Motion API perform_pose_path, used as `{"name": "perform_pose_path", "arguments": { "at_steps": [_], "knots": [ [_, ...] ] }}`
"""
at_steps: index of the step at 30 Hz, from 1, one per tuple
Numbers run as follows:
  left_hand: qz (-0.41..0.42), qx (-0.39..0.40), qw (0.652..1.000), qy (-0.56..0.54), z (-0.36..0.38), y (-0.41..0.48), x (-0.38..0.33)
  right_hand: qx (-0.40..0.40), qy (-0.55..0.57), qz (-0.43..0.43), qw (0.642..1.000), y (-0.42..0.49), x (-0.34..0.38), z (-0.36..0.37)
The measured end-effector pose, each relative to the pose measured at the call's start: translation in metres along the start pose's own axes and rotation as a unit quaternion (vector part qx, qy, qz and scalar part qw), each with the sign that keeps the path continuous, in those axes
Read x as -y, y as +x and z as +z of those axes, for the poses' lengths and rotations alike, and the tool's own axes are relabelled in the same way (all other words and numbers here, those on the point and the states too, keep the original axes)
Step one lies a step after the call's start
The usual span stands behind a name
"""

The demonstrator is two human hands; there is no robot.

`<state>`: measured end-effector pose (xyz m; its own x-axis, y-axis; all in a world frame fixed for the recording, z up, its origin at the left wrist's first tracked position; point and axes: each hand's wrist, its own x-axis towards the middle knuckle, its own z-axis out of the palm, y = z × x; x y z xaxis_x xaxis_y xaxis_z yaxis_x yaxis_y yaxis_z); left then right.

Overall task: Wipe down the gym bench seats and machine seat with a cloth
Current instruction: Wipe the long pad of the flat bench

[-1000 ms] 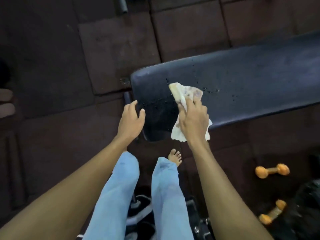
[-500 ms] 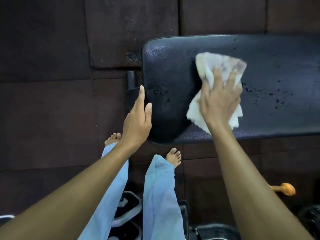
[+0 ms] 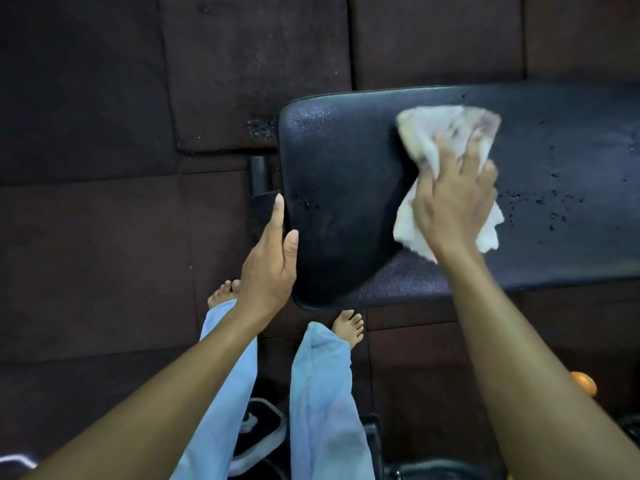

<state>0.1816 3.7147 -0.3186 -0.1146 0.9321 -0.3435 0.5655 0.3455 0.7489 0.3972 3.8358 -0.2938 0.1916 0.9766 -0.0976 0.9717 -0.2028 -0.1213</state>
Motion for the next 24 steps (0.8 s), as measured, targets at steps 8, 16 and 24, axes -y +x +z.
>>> {"name": "perform_pose_path", "arguments": {
  "at_steps": [8,16,24],
  "knots": [
    [-0.023,-0.032,0.999,-0.006,0.005,-0.008,-0.009,0.016,-0.013,-0.295,0.955,-0.043,0.049,0.013],
    [-0.014,-0.048,0.997,0.057,0.027,-0.054,0.005,0.014,-0.026,-0.118,0.993,0.013,0.028,0.002],
    [0.012,0.002,0.998,0.068,0.035,-0.084,0.023,0.017,-0.016,-0.416,0.909,-0.047,0.064,0.015]
  ]
}}
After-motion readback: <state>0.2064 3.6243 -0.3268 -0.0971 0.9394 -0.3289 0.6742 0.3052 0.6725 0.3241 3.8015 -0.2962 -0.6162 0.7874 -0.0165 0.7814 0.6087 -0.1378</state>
